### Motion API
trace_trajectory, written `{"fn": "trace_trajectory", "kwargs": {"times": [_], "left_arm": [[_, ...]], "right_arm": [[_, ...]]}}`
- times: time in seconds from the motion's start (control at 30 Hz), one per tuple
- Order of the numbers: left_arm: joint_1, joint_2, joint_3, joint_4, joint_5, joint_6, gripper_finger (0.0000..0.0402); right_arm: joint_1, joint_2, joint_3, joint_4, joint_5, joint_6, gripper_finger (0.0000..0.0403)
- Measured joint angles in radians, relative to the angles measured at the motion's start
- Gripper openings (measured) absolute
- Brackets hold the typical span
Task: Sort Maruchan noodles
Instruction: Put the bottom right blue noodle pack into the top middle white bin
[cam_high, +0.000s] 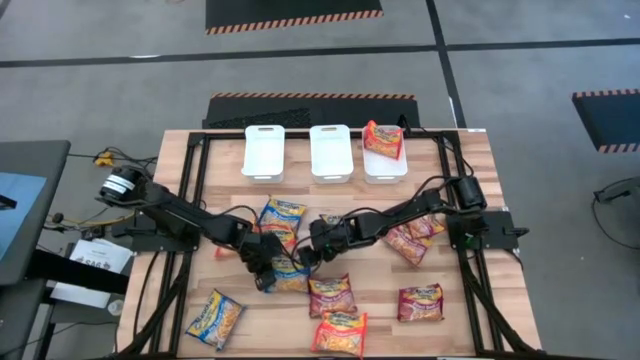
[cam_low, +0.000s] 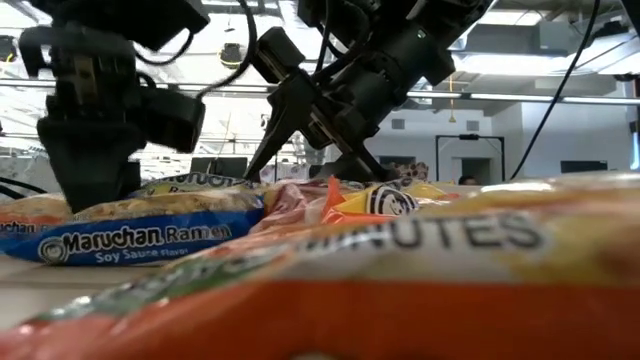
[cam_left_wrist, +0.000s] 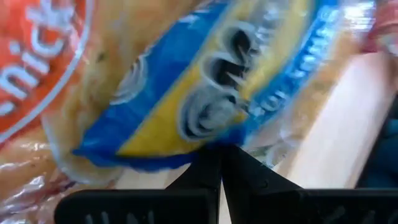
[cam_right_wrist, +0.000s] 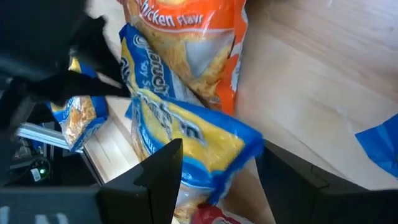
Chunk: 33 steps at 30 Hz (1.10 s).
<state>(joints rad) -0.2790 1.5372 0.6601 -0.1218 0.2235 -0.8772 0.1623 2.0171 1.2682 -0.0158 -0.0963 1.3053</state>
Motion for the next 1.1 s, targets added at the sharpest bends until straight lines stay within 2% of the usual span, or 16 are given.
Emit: {"fn": "trace_trajectory", "kwargs": {"times": [0.17, 0.53, 0.7, 0.97, 1.03, 1.1], "left_arm": [[0.001, 0.044, 0.000, 0.105, -0.001, -0.007, 0.0000], [0.024, 0.049, 0.002, 0.125, -0.010, -0.011, 0.0000], [0.038, 0.050, 0.001, 0.125, -0.012, -0.011, 0.0000], [0.038, 0.054, 0.021, 0.129, -0.027, 0.018, 0.0000], [0.037, 0.055, 0.035, 0.119, -0.024, 0.041, 0.0000], [0.037, 0.055, 0.049, 0.097, -0.023, 0.049, 0.0000]], "right_arm": [[0.001, 0.000, 0.000, -0.018, -0.009, 0.003, 0.0228], [0.001, 0.000, 0.000, -0.012, -0.010, -0.004, 0.0220], [0.001, 0.000, 0.000, -0.047, -0.010, -0.004, 0.0168], [0.001, 0.000, 0.000, -0.058, -0.006, -0.031, 0.0027], [0.000, 0.000, 0.000, -0.058, 0.006, -0.050, 0.0011], [-0.002, 0.000, 0.000, -0.060, 0.010, -0.050, 0.0012]]}}
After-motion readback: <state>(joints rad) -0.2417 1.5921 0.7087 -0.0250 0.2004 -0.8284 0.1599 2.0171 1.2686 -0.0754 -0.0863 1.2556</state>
